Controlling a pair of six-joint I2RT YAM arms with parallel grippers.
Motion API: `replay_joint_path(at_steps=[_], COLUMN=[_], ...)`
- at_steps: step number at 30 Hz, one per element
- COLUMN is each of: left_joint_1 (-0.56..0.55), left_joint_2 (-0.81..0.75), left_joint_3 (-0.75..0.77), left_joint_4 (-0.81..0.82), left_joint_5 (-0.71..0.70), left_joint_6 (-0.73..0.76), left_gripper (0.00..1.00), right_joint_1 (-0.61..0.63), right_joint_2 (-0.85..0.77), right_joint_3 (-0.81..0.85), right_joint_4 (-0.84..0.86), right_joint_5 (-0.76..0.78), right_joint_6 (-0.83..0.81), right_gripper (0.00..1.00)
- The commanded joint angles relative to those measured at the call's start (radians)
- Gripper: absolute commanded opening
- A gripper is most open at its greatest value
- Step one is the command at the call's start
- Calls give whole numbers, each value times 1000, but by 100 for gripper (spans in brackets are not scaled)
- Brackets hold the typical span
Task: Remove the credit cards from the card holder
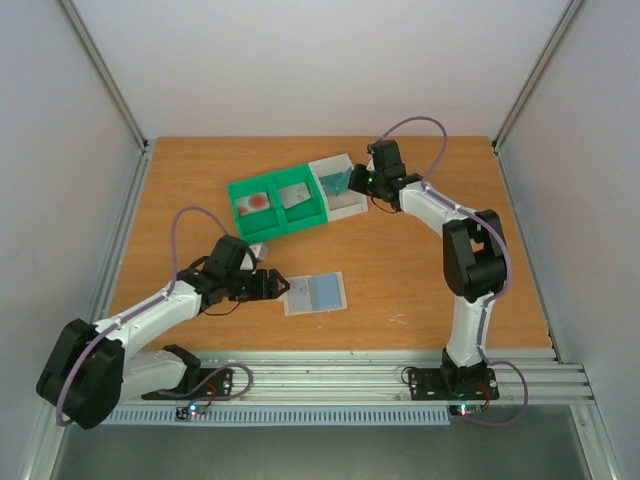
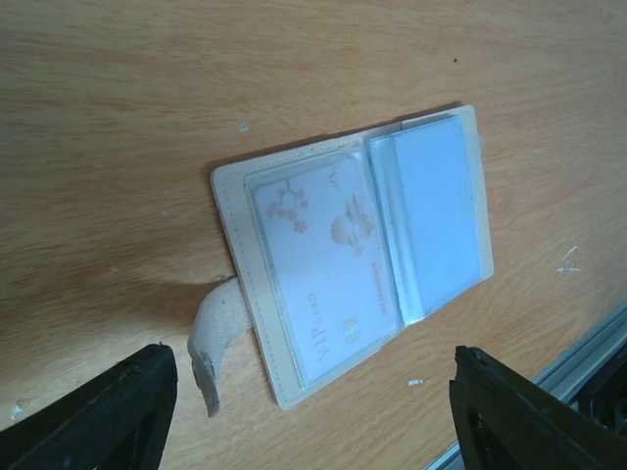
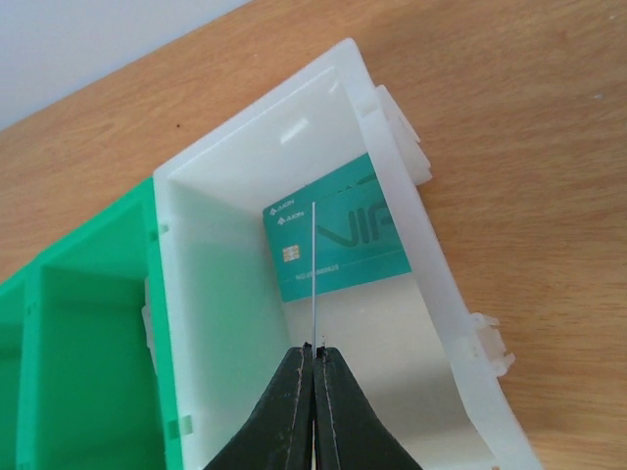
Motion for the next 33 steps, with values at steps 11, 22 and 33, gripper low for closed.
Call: replay_joint_path(at_steps=[11,22,33], left_joint_1=[0,0,0], left_joint_2=[-19,-18,-26], left_joint_3=[-46,-64,-50], left_joint_4=[79,89,76], left_joint_5=[13,-13,-6], left_joint_6=[-1,10,-4], left_gripper=[76,76,73], right_joint_1=[-6,-6,-6], right_joint_2=[145,255,325], right_joint_3=[112,224,354], right_joint_4=[111,59,-97], right_joint_5=[-61,-63,0], right_joint_6=[26,33,-18], right_gripper=[1,1,6])
